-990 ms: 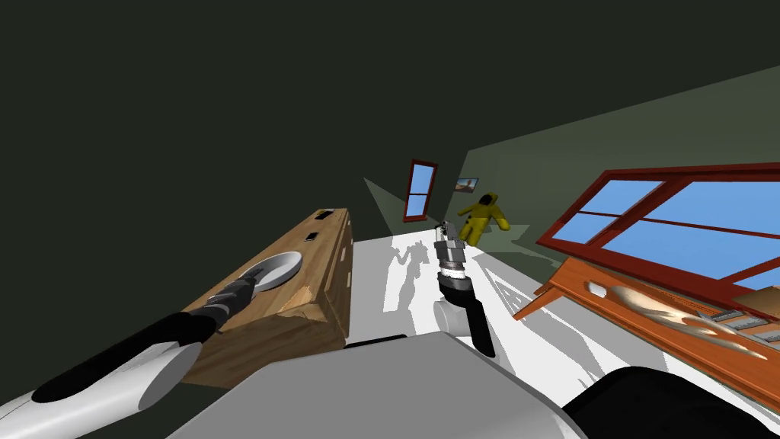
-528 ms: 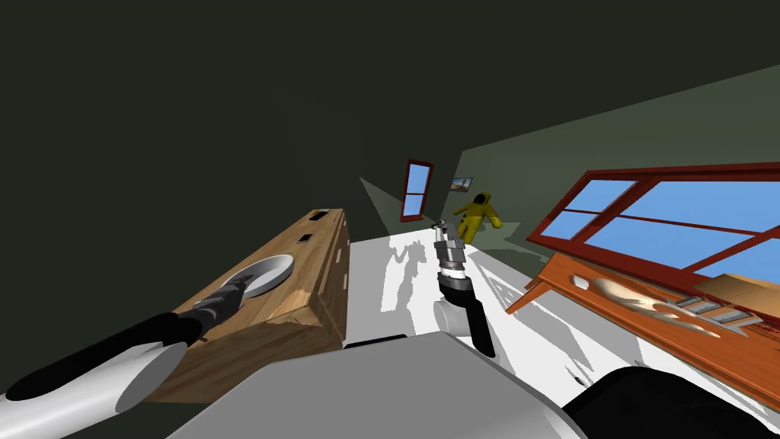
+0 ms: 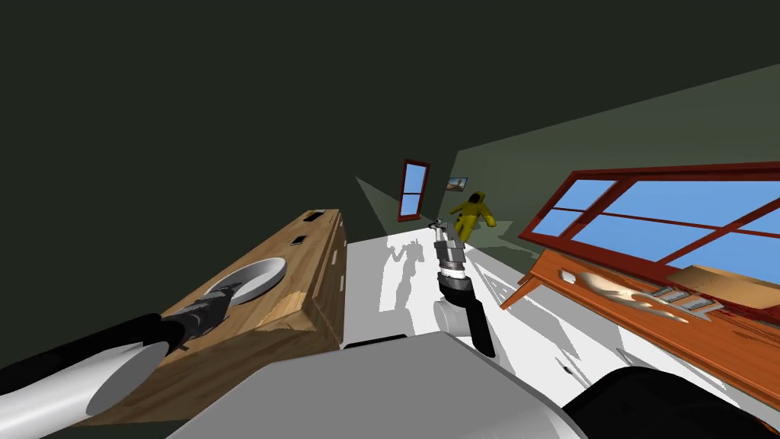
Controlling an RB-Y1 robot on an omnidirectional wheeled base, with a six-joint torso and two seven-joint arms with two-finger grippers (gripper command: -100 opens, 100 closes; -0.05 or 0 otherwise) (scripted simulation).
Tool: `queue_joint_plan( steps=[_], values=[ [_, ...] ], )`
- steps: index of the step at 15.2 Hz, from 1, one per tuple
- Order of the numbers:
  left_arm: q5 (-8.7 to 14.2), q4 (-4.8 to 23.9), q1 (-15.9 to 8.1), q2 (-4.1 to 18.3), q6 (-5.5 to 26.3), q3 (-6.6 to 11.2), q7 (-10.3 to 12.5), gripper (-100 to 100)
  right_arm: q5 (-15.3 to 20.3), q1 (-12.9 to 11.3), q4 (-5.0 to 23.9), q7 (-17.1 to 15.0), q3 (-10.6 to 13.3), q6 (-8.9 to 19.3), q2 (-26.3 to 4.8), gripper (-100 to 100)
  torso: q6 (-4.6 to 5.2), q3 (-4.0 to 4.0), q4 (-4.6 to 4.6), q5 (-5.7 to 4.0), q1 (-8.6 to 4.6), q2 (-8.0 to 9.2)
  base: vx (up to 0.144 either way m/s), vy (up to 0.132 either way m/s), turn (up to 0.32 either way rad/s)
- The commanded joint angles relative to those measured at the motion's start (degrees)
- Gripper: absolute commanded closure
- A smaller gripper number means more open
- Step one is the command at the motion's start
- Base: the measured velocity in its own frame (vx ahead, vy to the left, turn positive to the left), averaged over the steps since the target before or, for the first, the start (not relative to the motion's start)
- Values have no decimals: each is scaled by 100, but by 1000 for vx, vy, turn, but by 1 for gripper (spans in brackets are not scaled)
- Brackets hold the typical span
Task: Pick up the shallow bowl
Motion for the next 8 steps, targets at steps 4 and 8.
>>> queue_joint_plan(
  steps=[4, 8],
  values=[
    [255, 116, -48, 180, 632, 243, 92, -100, 0, 0, 0, 0, 0, 0, 0, 0, 0, -1, 0, 0, -2, -2, 18, -17, -83],
    [402, 180, -70, 277, 1055, 380, 144, -100, 0, 0, 0, 0, 0, 0, 0, 0, 0, -2, -1, 0, 1, -3, 18, -10, -47]
  ],
)
